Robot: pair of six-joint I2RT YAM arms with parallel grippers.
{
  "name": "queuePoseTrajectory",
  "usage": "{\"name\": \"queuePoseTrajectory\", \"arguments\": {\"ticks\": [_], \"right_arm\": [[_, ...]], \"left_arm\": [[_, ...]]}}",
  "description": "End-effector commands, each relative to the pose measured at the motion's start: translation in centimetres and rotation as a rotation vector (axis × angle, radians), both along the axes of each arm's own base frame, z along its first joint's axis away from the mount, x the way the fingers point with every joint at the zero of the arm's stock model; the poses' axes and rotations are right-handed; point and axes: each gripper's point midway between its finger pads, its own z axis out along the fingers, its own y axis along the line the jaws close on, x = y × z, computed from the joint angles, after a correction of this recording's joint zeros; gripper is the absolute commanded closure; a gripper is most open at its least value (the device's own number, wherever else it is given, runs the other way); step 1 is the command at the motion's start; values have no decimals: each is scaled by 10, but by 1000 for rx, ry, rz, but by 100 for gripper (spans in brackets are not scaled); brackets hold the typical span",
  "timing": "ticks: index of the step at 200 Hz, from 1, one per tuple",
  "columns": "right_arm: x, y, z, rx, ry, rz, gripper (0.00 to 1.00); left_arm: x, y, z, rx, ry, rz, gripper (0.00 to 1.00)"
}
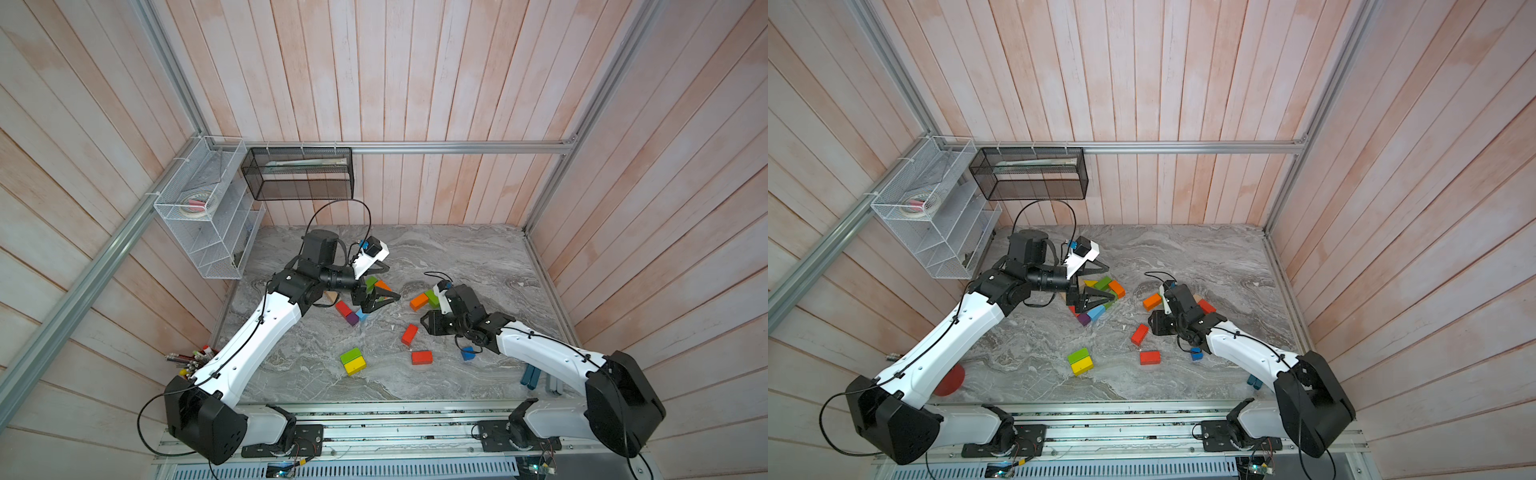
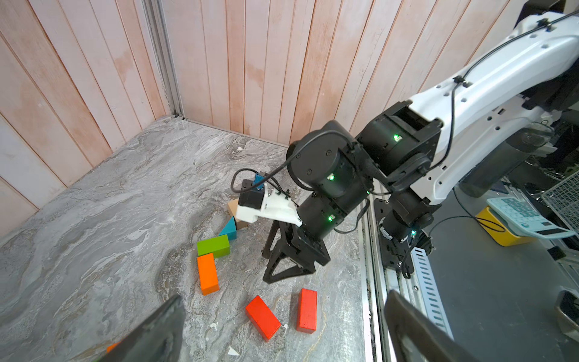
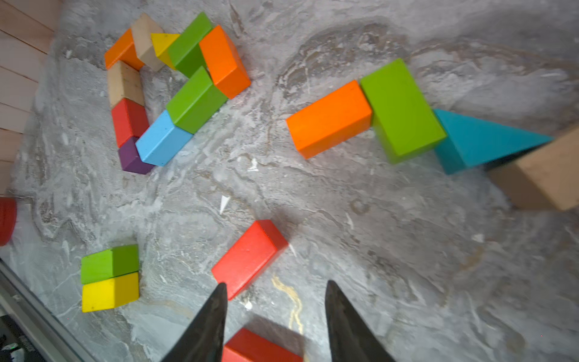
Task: Assemble a heart with building blocks
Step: Pick up the building block from the center of the board.
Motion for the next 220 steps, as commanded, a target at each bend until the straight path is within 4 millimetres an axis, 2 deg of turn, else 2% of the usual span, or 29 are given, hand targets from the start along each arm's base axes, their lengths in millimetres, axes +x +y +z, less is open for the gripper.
{"name": "queuePoseTrajectory", "arguments": {"ticks": [1, 26, 71, 123, 166, 190, 220], "right_arm": [[-2, 27, -5, 111, 62, -85, 43], [-6, 44, -20, 54, 91, -89, 38], [-10, 44, -42, -43, 112, -120, 38], [-1, 55, -48, -54, 88, -89, 42], [7, 46, -56, -185, 60, -69, 56], [4, 41, -63, -259, 55, -20, 57], [-1, 43, -65, -286, 37, 54, 57]], "left_arm": [[-1, 1, 2, -3, -16, 8, 0], [-2, 1, 2, -3, -18, 8, 0], [-2, 2, 3, -3, -19, 8, 0], [-4, 1, 4, -11, -18, -2, 0], [-4, 1, 4, -11, -17, -3, 0], [-5, 1, 6, -16, -22, -6, 0], [-6, 1, 6, -18, -23, -7, 0]]}}
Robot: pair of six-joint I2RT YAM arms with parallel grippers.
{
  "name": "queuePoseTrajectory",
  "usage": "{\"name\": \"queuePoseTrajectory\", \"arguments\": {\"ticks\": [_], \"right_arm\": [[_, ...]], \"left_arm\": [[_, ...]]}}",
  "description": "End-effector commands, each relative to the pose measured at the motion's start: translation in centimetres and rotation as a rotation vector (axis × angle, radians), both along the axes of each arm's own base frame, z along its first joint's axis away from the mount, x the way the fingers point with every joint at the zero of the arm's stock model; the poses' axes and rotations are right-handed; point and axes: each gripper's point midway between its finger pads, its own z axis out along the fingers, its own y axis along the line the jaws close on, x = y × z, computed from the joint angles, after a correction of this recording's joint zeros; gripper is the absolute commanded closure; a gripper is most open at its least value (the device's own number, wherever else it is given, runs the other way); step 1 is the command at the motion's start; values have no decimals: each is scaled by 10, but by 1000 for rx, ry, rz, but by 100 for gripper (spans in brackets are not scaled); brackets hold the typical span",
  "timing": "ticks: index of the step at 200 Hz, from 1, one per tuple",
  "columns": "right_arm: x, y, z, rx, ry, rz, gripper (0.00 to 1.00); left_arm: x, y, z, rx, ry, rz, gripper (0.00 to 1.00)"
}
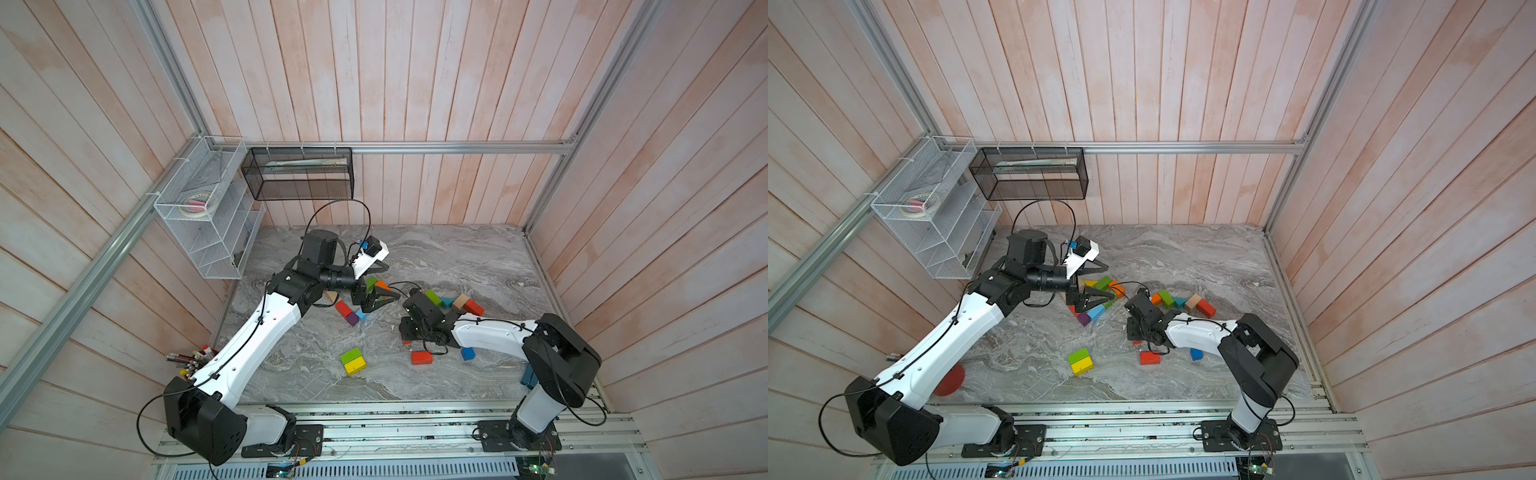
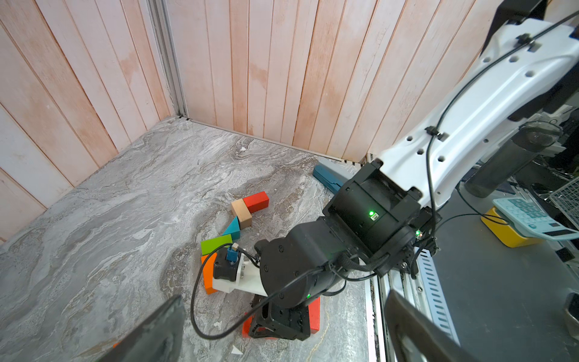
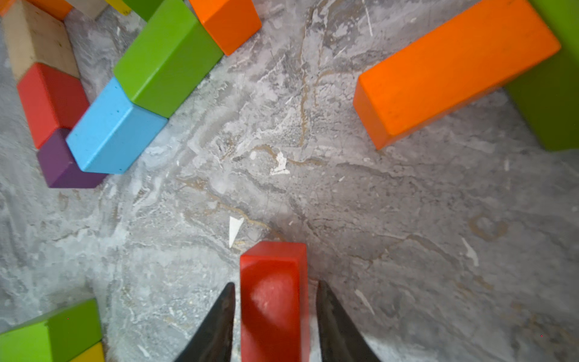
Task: Assemble a heart with building blocks
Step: Pick up the building block from the center of the board, then assemble the building block at the center of the board.
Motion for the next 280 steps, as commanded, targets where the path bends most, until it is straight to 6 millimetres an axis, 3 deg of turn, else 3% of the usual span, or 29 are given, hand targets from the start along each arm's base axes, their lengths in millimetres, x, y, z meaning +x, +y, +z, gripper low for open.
{"name": "queuePoseTrajectory", "arguments": {"ticks": [1, 46, 131, 280], "right_arm": [[-5, -3, -4, -79, -11, 78, 57], [-8, -9, -10, -132, -14, 109, 57], [-12, -25, -12, -195, -64, 238, 66], [31, -72, 6, -156, -115, 201, 73]], "left_arm": [[-7, 0, 4, -18, -11, -16, 0], [-6, 0, 4, -16, -11, -15, 0], [-7, 0, 5, -18, -15, -15, 0], [-7, 0, 4, -17, -14, -17, 0]]}}
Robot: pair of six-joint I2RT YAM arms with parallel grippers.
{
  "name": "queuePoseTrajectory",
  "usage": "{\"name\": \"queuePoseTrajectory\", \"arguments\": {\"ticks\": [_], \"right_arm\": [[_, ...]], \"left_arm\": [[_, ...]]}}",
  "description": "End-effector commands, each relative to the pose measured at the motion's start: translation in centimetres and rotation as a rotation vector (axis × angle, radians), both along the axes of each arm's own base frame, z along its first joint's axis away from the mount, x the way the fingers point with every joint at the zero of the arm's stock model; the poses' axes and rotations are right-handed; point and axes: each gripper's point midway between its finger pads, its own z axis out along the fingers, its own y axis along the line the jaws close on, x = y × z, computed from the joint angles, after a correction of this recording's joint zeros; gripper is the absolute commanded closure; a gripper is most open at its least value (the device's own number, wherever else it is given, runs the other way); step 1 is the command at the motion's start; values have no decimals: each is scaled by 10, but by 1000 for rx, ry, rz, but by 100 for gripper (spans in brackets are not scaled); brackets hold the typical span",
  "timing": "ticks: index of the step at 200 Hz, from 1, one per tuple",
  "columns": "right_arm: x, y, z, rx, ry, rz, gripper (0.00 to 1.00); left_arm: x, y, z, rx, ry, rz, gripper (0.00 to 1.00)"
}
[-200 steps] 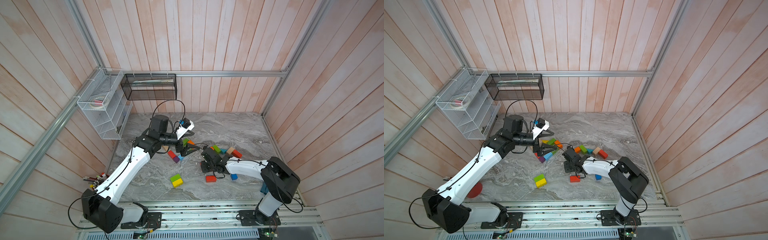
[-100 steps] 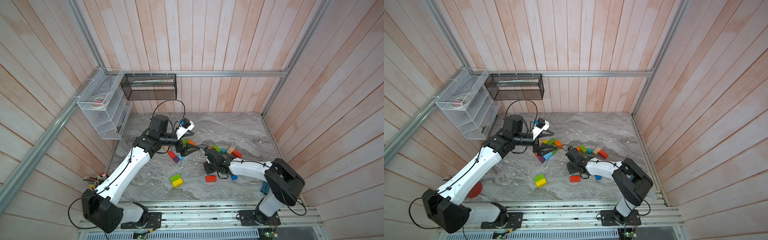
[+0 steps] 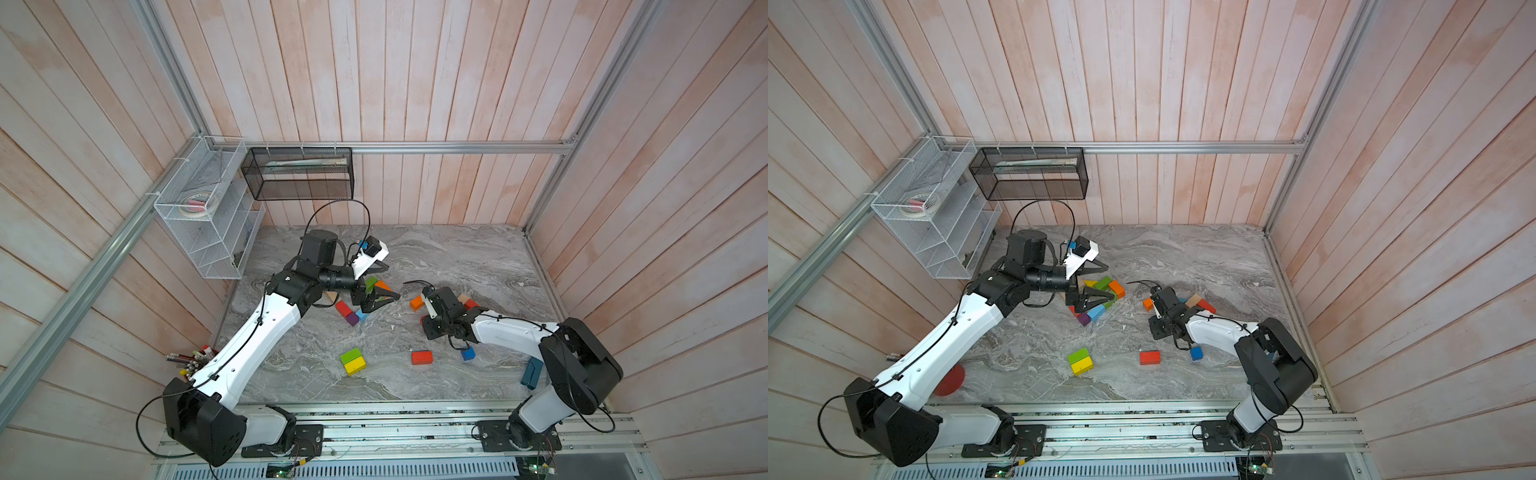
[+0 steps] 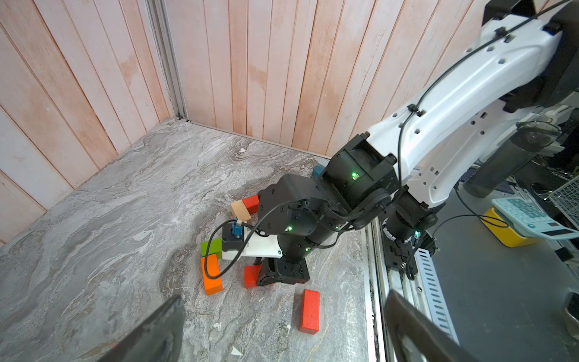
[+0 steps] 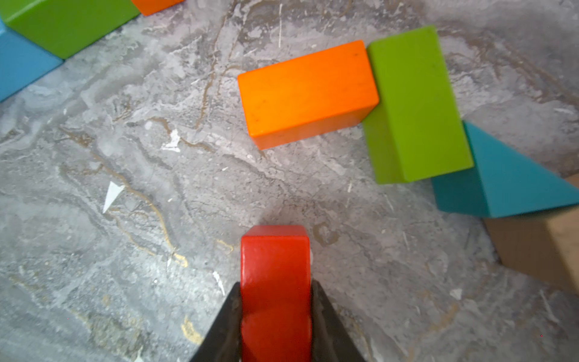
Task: Assemble a heart with building blocks
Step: Assemble the building block at the center of the board.
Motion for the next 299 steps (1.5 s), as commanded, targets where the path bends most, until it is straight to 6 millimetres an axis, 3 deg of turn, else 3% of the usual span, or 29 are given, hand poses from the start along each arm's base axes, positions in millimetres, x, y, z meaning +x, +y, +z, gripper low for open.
{"name": "queuePoseTrajectory", "arguments": {"ticks": [1, 69, 204, 299], "right_arm": [[7, 2, 9, 20, -24, 28, 73], [15, 13, 5, 48, -8, 115, 73], [36, 12, -4, 48, 5, 139, 74], [40, 15, -9, 38, 10, 166, 73]], "left_arm": [[-6, 0, 4, -15, -12, -14, 0], [-6, 1, 3, -11, -14, -10, 0], [-5, 1, 2, -8, -15, -7, 0], [-4, 0, 0, -5, -11, -8, 0]]}}
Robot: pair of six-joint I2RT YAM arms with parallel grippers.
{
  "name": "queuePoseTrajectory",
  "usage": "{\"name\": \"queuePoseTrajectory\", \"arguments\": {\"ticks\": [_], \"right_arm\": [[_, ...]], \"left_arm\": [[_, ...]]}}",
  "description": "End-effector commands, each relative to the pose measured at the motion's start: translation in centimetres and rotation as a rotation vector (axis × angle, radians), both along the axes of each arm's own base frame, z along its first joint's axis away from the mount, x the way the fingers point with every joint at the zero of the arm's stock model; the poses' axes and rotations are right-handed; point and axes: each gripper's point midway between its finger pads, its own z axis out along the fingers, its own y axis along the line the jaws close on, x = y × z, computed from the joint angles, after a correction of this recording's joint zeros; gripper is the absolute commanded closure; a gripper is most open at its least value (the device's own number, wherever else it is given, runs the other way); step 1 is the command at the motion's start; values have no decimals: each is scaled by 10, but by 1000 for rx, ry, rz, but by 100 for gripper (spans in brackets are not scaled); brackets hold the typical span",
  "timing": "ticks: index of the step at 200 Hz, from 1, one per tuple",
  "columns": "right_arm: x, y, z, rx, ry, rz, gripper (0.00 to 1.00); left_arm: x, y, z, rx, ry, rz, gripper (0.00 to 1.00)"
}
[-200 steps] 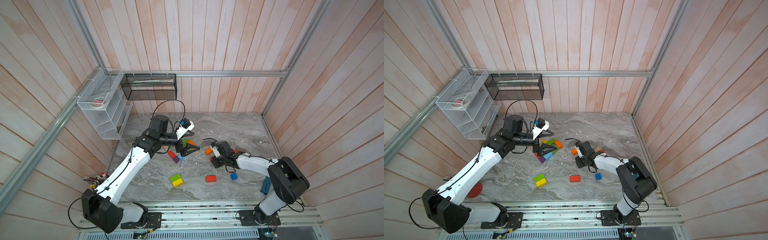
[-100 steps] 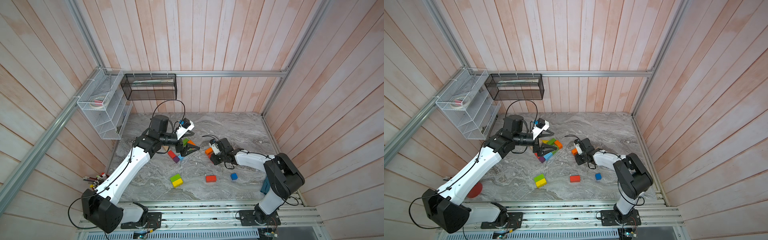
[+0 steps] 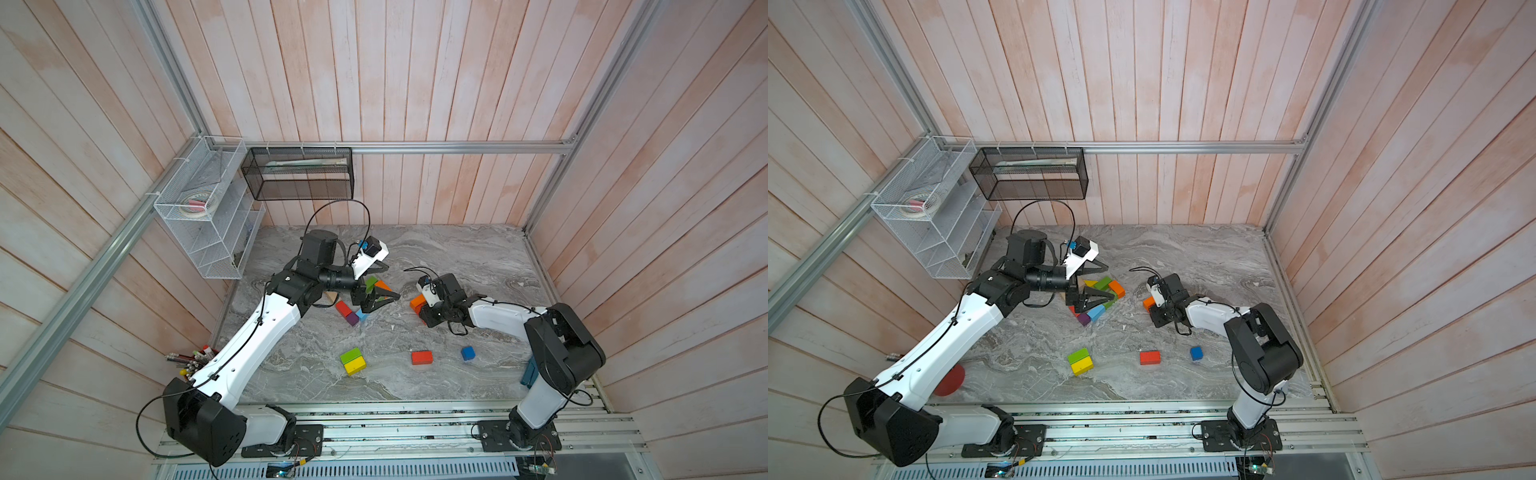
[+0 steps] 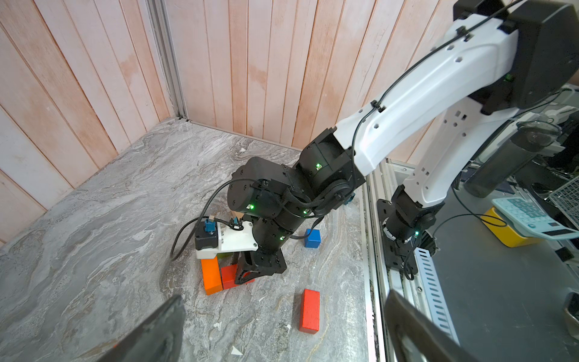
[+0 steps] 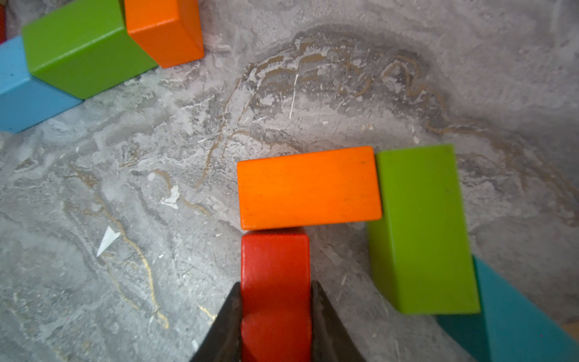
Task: Assemble a heart with building blocks
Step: Assemble the building block at the center of the board, then pick up the building block from the center of the board.
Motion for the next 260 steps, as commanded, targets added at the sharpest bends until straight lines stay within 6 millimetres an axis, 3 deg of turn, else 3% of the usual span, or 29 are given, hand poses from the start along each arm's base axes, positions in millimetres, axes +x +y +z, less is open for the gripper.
{"name": "queuePoseTrajectory", "arguments": {"ticks": [1, 45, 71, 135, 181, 223, 260], "right_arm": [[3, 0, -6, -14, 17, 14, 73], [5, -2, -4, -22, 7, 11, 70], [6, -1, 0, -18, 1, 10, 62], [-4, -5, 33, 27, -37, -1, 46], [-29, -5, 56, 89, -46, -33, 43], [-61, 0, 92, 195, -66, -74, 42], [-98, -5, 116, 252, -66, -101, 41]], "left_arm": [[-4, 0, 0, -6, -11, -8, 0], [-4, 0, 0, -7, -9, -8, 0], [-4, 0, -1, -6, -8, -8, 0], [-4, -1, -1, -8, -5, -12, 0], [-4, -1, 0, -15, 4, -15, 0], [2, -3, 9, -82, 53, 58, 0], [-7, -1, -14, -76, 176, 98, 0]]}}
